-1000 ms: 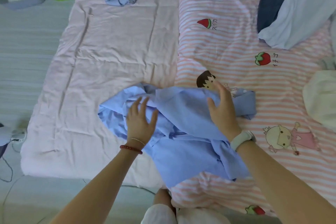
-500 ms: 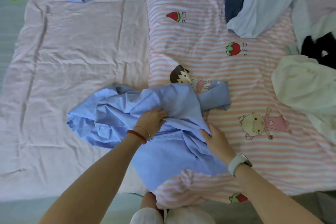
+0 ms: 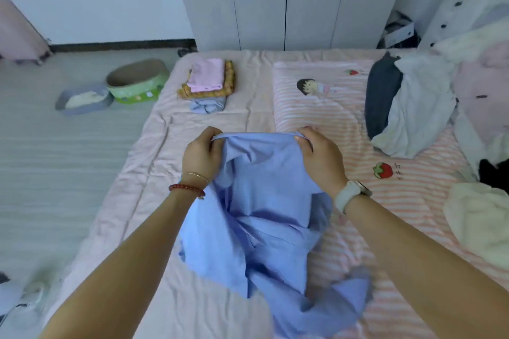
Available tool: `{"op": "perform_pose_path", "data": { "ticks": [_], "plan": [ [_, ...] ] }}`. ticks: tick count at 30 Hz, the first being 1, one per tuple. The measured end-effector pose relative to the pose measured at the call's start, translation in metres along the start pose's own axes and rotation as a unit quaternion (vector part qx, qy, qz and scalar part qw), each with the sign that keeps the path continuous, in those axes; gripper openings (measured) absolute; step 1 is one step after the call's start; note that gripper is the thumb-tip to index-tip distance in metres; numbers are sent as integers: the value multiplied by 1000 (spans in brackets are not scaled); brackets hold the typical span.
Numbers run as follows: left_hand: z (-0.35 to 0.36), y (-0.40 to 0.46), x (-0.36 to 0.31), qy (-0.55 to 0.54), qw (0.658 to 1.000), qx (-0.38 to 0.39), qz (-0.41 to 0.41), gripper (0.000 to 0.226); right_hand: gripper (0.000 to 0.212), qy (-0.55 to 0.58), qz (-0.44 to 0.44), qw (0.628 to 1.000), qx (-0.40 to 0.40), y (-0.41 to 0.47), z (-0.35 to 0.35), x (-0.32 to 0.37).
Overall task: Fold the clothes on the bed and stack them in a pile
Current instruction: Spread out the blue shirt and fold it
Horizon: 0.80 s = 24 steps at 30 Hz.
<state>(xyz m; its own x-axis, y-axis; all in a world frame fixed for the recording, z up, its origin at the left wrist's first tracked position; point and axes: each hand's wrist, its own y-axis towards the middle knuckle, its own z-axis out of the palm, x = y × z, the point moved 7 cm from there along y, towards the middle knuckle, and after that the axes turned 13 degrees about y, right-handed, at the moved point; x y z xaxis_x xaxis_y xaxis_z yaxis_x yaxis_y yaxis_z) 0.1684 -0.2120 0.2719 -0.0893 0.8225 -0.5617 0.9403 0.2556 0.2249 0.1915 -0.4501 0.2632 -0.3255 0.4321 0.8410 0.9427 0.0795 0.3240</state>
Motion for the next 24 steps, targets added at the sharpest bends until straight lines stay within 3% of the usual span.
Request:
{"op": "perform_pose_path", "data": {
  "ticks": [4, 6, 9, 12, 15, 18, 19, 21, 24],
  "plan": [
    [-101, 40, -17, -62, 989, -127, 47, 29, 10, 63, -66, 996, 9, 57, 2, 92],
    [-138, 46, -11, -113, 978, -161, 65, 14, 7, 73, -56, 992, 88, 62, 17, 117],
    [-169, 38, 16, -146, 974, -164, 59, 15, 35, 7, -12, 971, 240, 29, 62, 127],
    [-172, 24, 53, -134, 984, -103, 62, 8, 43, 16, 0, 981, 195, 5, 76, 124],
    [-186, 14, 66, -117, 986, -63, 103, 13, 30, 48, -31, 997, 49, 6, 61, 145],
    [-216, 18, 54, -157, 978, -54, 127, 10, 16, 92, -88, 991, -32, 19, 48, 195],
    [-224, 21, 48, -174, 976, -26, 131, 9, 14, 96, -102, 989, -41, 24, 45, 214],
    [-233, 26, 36, -194, 966, 76, 153, 35, 4, 91, -119, 988, -36, 38, 45, 250],
    [-232, 20, 9, -219, 938, 197, 181, 64, 17, 78, -128, 988, 27, 49, 56, 299]
  ]
}}
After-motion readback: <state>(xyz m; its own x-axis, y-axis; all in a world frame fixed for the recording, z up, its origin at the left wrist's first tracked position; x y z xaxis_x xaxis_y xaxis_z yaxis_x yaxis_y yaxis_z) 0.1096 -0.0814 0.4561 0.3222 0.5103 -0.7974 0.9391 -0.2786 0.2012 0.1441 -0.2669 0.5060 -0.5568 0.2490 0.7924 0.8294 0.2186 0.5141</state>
